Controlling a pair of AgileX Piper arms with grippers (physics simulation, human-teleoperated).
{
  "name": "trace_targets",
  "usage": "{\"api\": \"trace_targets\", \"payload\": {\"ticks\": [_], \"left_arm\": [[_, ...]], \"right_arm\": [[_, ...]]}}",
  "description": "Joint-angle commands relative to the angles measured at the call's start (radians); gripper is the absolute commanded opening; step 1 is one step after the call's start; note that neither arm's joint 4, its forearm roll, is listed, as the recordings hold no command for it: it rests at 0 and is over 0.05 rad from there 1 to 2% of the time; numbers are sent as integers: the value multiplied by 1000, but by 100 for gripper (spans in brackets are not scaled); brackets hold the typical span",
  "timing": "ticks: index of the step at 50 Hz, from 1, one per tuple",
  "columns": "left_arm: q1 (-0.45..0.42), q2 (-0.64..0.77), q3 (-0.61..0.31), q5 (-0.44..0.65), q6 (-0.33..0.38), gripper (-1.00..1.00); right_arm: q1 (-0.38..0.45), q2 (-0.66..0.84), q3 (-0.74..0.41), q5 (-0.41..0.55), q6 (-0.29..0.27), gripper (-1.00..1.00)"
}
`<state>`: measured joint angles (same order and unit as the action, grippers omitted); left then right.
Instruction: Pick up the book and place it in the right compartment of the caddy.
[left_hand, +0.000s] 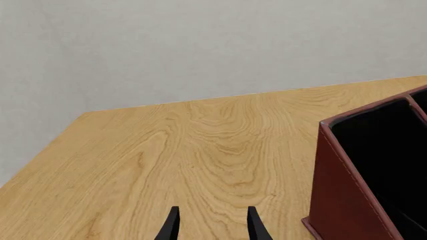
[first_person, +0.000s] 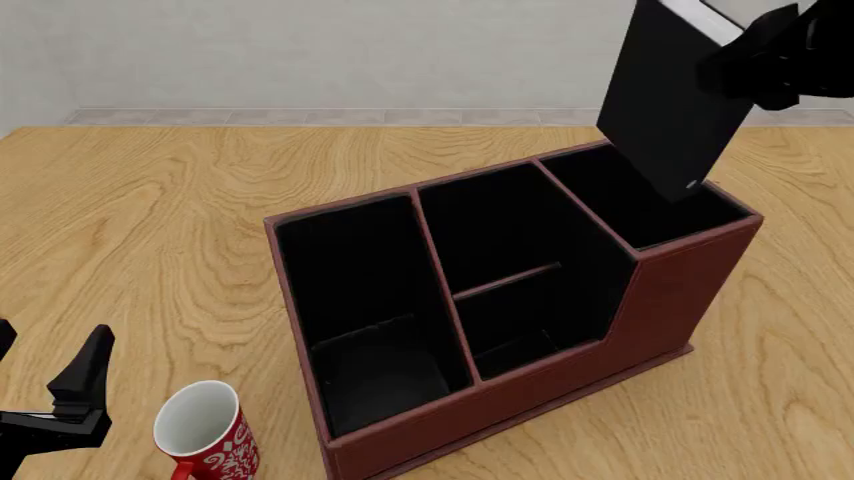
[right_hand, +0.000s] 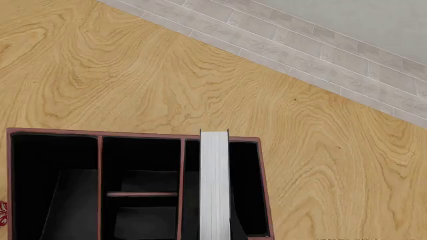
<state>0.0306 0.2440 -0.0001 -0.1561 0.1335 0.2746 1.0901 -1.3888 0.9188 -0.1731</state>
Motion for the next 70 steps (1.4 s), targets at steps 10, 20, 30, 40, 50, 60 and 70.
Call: {"api": "trace_targets", "payload": {"ticks": [10, 20, 30, 40, 50, 60, 70], "left_arm": [[5, -9, 0, 13, 3, 100], [5, -5, 0, 8, 3, 100], [6, -11, 0, 17, 5, 100], [7, -9, 0, 16, 6, 100], [8, -27, 0, 36, 7, 100], [10, -8, 0, 15, 6, 100], [9, -13, 0, 21, 7, 100]], "right_arm": [[-8, -6, 69, -49, 30, -100], [-19, -10, 98, -62, 33, -100], [-32, -14, 123, -77, 41, -100], [-38, -9, 139, -101, 41, -100], [-39, -3, 166, -134, 54, -100], [-38, 4, 186, -154, 61, -100], [-37, 12, 224, -183, 67, -100]]}}
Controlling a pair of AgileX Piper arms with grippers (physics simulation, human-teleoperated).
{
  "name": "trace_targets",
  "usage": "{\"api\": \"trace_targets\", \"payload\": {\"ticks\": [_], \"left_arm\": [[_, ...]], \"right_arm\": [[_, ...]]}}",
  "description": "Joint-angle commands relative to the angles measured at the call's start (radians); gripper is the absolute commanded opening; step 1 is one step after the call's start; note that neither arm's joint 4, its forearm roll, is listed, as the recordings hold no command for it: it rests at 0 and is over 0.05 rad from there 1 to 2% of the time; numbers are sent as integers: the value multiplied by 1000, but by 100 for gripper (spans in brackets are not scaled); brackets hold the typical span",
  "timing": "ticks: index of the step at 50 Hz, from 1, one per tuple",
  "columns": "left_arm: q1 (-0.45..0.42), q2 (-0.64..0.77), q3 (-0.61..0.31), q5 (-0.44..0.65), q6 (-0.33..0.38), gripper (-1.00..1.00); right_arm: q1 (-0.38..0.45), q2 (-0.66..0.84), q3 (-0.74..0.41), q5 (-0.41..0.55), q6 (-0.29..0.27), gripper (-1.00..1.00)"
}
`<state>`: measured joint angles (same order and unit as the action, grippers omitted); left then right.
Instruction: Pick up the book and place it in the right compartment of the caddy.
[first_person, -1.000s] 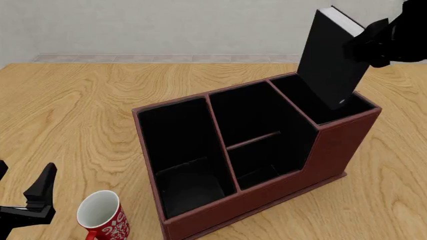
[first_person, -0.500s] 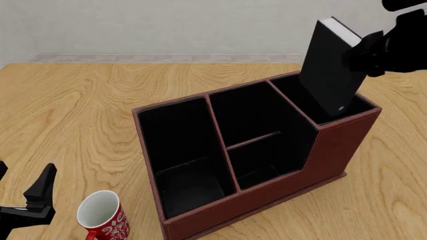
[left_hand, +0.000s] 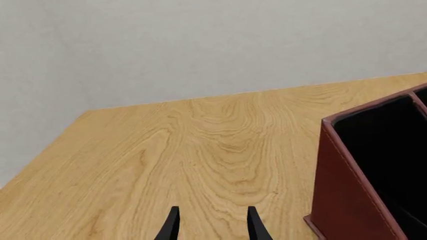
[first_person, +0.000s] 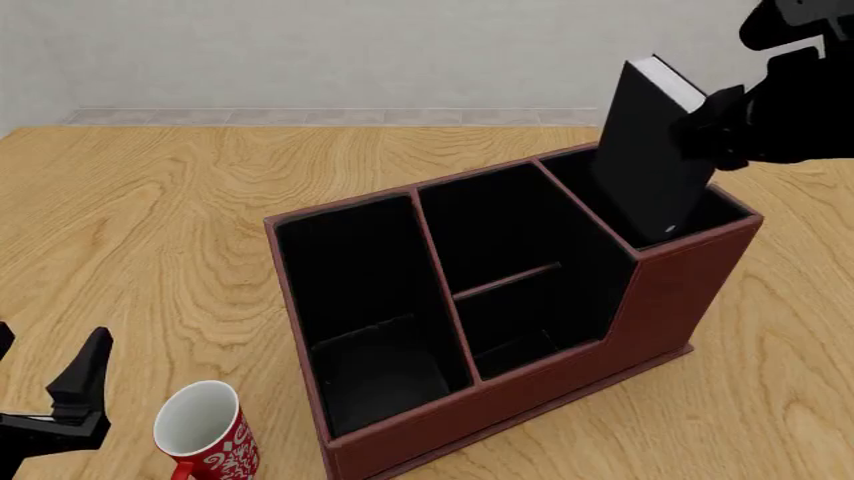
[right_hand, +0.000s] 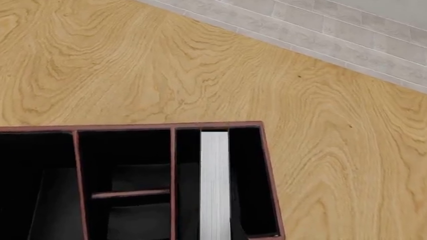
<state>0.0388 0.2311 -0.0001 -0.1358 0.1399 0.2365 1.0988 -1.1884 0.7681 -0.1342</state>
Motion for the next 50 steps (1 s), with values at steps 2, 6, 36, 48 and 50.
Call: {"api": "trace_targets", "payload": {"ticks": [2, 6, 36, 48, 50], "left_arm": [[0, -2, 0, 4, 1, 100], [3, 0, 0, 1, 0, 100], [6, 1, 0, 6, 3, 100], [10, -10, 0, 18, 3, 100], [10, -10, 0, 19, 3, 100]], "right_arm": [[5, 6, 31, -39, 34, -100], [5, 13, 39, -50, 34, -100], [-4, 40, 96, -121, 53, -100], [-5, 48, 122, -144, 60, -100], [-9, 51, 126, -148, 60, -100]]}}
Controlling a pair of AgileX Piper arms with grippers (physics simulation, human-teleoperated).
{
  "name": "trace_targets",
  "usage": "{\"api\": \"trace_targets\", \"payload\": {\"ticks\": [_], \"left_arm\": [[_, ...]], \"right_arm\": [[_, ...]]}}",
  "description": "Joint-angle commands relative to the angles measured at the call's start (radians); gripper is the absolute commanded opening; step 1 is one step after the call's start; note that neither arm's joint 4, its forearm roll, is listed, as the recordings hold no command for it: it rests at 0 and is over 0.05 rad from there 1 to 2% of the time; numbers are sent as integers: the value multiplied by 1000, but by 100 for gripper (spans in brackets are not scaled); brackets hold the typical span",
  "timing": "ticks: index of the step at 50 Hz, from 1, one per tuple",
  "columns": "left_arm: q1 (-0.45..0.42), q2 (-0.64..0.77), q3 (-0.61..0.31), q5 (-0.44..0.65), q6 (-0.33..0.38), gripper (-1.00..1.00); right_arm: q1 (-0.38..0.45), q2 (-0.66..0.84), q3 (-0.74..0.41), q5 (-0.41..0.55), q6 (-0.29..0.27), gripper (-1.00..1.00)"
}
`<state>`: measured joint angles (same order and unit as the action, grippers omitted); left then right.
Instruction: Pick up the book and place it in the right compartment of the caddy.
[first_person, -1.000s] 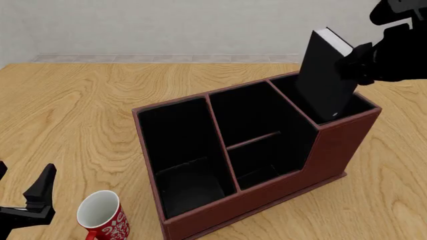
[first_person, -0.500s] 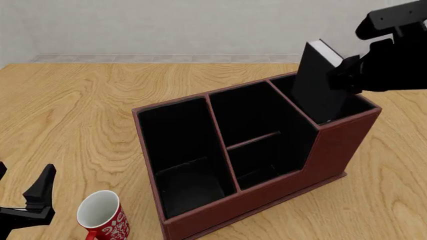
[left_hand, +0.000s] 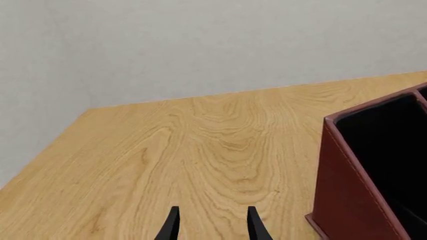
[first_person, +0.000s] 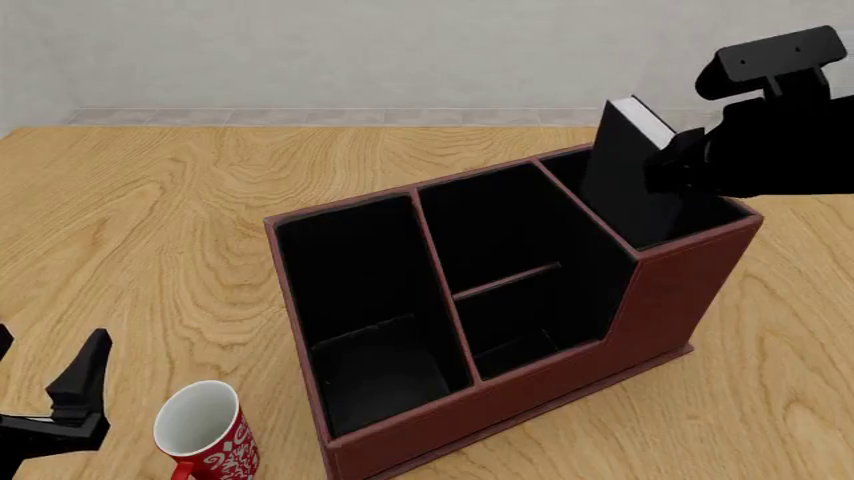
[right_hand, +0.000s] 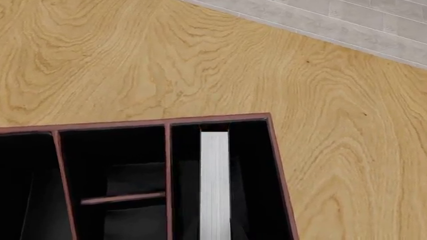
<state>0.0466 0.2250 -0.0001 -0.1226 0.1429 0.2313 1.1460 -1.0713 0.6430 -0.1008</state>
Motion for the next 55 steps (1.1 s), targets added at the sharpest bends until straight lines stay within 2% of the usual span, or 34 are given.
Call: {"api": "trace_targets", "payload": {"ticks": [1, 15, 34, 55], "left_arm": [[1, -5, 0, 7, 1, 100], [6, -28, 0, 31, 3, 100], [6, -9, 0, 10, 3, 100], [6, -5, 0, 2, 3, 100]], "right_arm": [[-1, 2, 9, -24, 29, -100], [-17, 18, 18, -40, 28, -100], [-41, 25, 32, -55, 25, -100], [-35, 19, 75, -73, 33, -100]]}}
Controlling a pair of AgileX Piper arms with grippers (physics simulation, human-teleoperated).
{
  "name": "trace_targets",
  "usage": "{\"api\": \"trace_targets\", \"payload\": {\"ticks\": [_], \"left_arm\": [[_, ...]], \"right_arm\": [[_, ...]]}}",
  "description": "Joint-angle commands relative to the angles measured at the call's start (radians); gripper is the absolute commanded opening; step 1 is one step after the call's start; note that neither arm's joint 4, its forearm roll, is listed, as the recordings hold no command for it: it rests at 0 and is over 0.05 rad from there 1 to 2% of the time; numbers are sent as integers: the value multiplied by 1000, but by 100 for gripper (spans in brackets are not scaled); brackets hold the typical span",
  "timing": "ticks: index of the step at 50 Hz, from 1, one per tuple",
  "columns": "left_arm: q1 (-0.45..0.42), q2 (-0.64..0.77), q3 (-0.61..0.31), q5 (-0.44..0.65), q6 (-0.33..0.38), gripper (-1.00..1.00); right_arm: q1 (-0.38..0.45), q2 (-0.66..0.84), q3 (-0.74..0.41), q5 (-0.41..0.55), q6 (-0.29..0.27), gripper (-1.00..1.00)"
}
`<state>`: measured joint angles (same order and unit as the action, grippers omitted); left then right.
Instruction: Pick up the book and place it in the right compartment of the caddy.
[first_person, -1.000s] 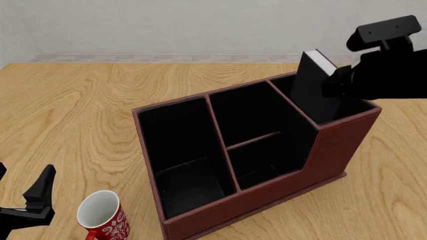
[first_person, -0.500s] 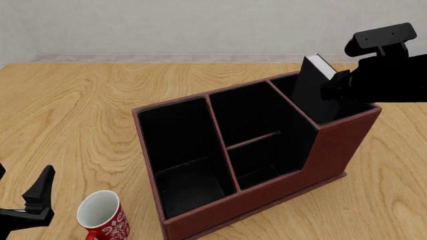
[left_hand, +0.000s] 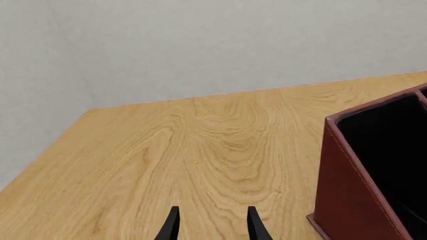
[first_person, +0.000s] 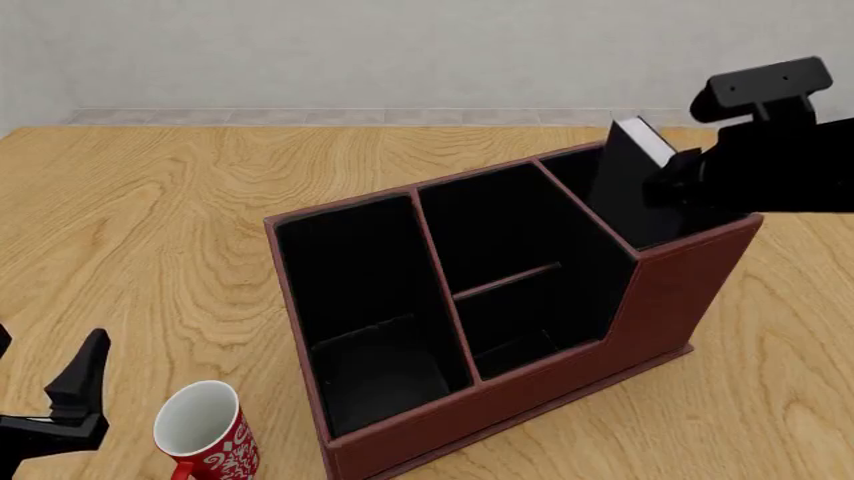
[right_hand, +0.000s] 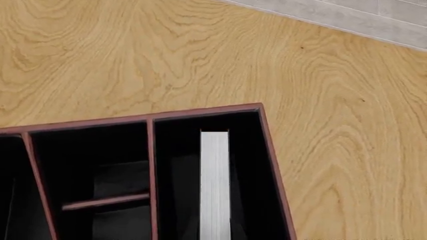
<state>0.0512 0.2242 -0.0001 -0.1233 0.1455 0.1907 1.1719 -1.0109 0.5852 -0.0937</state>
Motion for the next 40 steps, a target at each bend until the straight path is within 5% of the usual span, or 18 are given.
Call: {"api": "trace_targets", "payload": {"ticks": [1, 24, 25, 26, 27, 28, 40], "left_arm": [[0, -10, 0, 9, 1, 100], [-5, -20, 0, 25, 1, 100], [-4, -16, 0, 20, 2, 100], [-3, -13, 0, 17, 2, 100], [-3, -10, 0, 14, 1, 100], [-4, -9, 0, 13, 1, 100], [-6, -2, 0, 10, 4, 100]], "right_arm": [[9, -8, 23, -19, 27, -100], [11, -5, 22, -28, 22, -100], [14, -6, 21, -27, 24, 100], [13, -6, 19, -27, 27, -100], [6, -5, 17, -28, 20, -100], [7, -6, 18, -28, 21, 100], [-2, -9, 27, -36, 10, 100]]}}
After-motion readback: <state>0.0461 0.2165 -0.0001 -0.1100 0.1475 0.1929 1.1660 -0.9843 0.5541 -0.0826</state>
